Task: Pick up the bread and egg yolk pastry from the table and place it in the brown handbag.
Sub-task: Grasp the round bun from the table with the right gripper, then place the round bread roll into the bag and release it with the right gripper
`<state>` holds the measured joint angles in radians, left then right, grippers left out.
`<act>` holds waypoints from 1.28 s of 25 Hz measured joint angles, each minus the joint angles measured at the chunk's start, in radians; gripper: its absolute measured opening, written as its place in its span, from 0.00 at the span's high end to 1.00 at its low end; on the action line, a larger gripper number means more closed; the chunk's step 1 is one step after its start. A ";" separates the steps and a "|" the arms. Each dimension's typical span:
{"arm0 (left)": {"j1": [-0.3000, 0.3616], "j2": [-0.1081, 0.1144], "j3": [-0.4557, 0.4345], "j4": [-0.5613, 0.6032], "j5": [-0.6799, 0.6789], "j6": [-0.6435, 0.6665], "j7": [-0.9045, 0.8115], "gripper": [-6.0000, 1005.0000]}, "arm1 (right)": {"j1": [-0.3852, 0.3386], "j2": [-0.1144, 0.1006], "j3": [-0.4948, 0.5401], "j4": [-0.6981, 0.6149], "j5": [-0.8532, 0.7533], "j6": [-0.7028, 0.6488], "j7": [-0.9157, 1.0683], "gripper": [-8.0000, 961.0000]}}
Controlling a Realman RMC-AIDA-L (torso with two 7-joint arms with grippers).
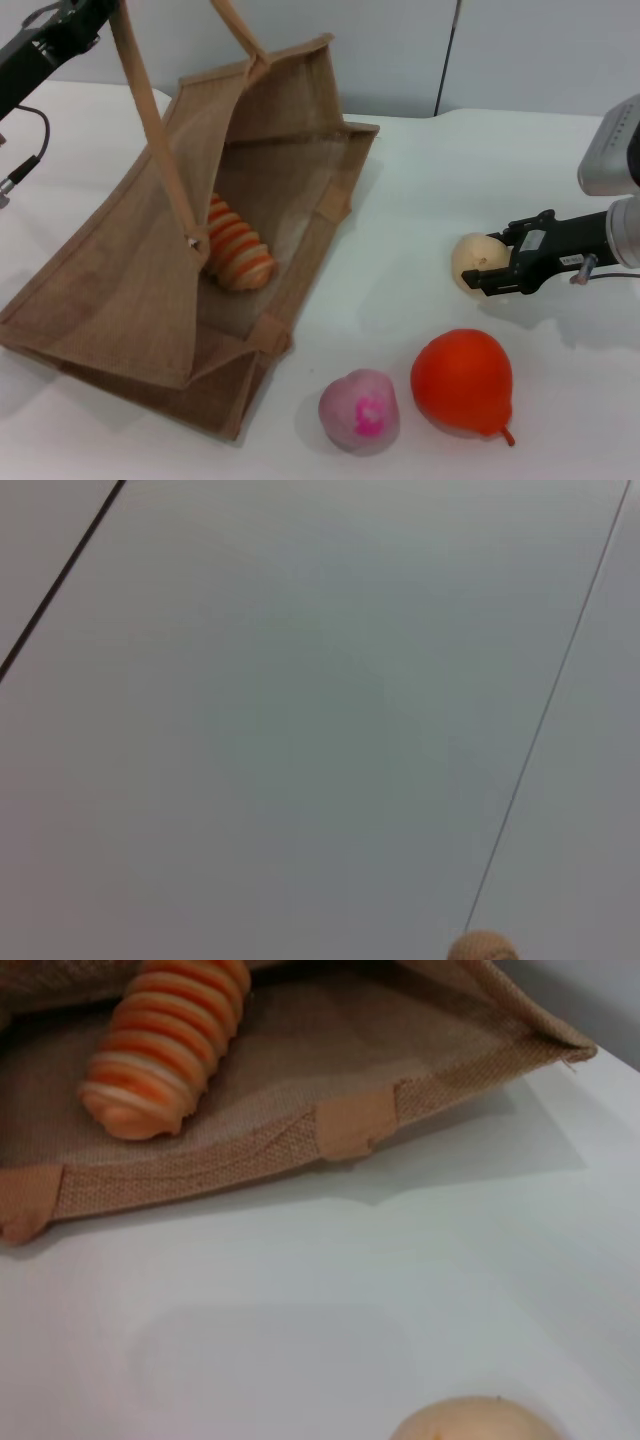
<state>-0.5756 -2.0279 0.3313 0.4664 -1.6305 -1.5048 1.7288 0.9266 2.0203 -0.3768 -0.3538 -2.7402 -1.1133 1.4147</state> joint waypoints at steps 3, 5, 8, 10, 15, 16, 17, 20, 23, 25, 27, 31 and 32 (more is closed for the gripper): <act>0.000 0.000 0.000 0.000 0.000 0.000 0.000 0.88 | -0.002 0.000 0.000 -0.007 0.002 0.000 -0.001 0.30; 0.001 0.000 0.000 0.000 0.000 0.000 0.000 0.88 | -0.004 0.000 0.003 -0.014 0.003 -0.001 0.001 0.30; 0.002 0.000 -0.001 0.000 0.000 -0.001 0.000 0.88 | -0.005 0.000 0.007 -0.018 0.005 -0.007 0.002 0.32; 0.002 0.000 -0.001 0.000 0.000 -0.003 0.000 0.88 | -0.007 0.000 0.012 -0.025 0.009 -0.012 0.002 0.32; 0.000 0.000 0.004 0.000 0.000 -0.008 0.000 0.88 | -0.022 0.000 0.010 -0.071 0.078 -0.056 -0.004 0.33; -0.003 0.000 0.007 0.000 0.000 -0.009 0.000 0.88 | -0.028 0.000 0.009 -0.089 0.097 -0.074 -0.006 0.33; -0.005 0.000 0.008 0.000 0.001 -0.010 0.000 0.88 | -0.035 0.000 0.008 -0.111 0.118 -0.098 -0.007 0.33; -0.020 0.000 0.013 0.000 0.010 -0.013 -0.003 0.88 | -0.051 0.000 0.007 -0.163 0.175 -0.182 -0.020 0.36; -0.039 0.000 0.020 0.000 0.019 -0.032 -0.008 0.88 | -0.047 0.000 0.003 -0.177 0.230 -0.273 -0.051 0.38; -0.058 0.000 0.021 0.000 0.030 -0.051 -0.012 0.88 | -0.029 0.001 -0.011 -0.170 0.248 -0.295 -0.059 0.39; -0.080 0.000 0.021 0.000 0.042 -0.074 -0.018 0.88 | -0.004 0.003 -0.036 -0.151 0.266 -0.298 -0.062 0.41; -0.108 0.001 0.021 0.000 0.049 -0.121 -0.038 0.88 | 0.069 0.006 -0.129 -0.058 0.332 -0.263 -0.077 0.43; -0.111 0.002 0.022 0.001 0.049 -0.133 -0.044 0.88 | 0.087 0.007 -0.150 -0.033 0.351 -0.244 -0.082 0.44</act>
<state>-0.6865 -2.0264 0.3528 0.4677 -1.5816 -1.6376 1.6845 1.0133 2.0270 -0.5271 -0.3869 -2.3890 -1.3573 1.3325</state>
